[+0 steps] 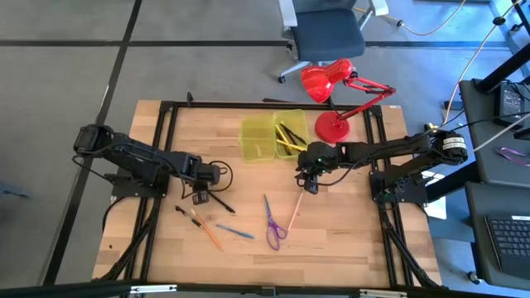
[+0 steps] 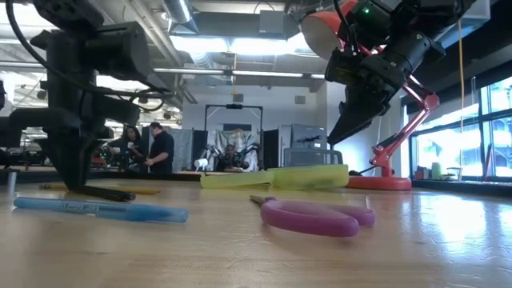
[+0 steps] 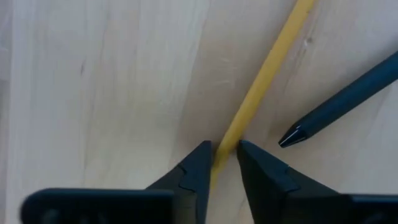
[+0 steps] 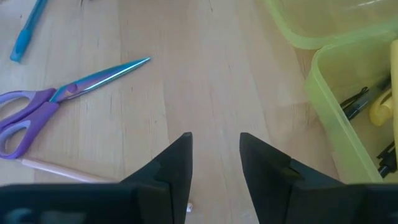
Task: Pick & place school supplies into a supply box
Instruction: Put the yellow pencil into the yellow supply box
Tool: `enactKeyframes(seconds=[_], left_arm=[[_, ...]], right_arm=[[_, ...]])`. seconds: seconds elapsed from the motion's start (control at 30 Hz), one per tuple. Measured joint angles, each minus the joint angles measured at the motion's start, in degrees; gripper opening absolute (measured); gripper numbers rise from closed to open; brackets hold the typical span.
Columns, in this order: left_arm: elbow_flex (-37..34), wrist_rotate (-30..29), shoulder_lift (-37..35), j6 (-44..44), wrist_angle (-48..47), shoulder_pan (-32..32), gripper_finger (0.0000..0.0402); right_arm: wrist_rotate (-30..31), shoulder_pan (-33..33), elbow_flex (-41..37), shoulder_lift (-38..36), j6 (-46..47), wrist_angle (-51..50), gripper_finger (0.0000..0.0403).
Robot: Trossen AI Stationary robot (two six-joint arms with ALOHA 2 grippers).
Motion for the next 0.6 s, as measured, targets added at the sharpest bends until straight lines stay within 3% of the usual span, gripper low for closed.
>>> enactKeyframes(seconds=[0.2,0.6], left_arm=[[2.16,0.02,0.03,-0.02,1.32,0.11,0.0011],[2.12,-0.66,7.00,2.68,25.26,1.36,0.0004]], right_arm=[[-0.01,0.01,0.00,0.00,-0.13,0.02,0.0138],[0.10,2.89,0.00,0.06,-1.46,4.84,0.0138]])
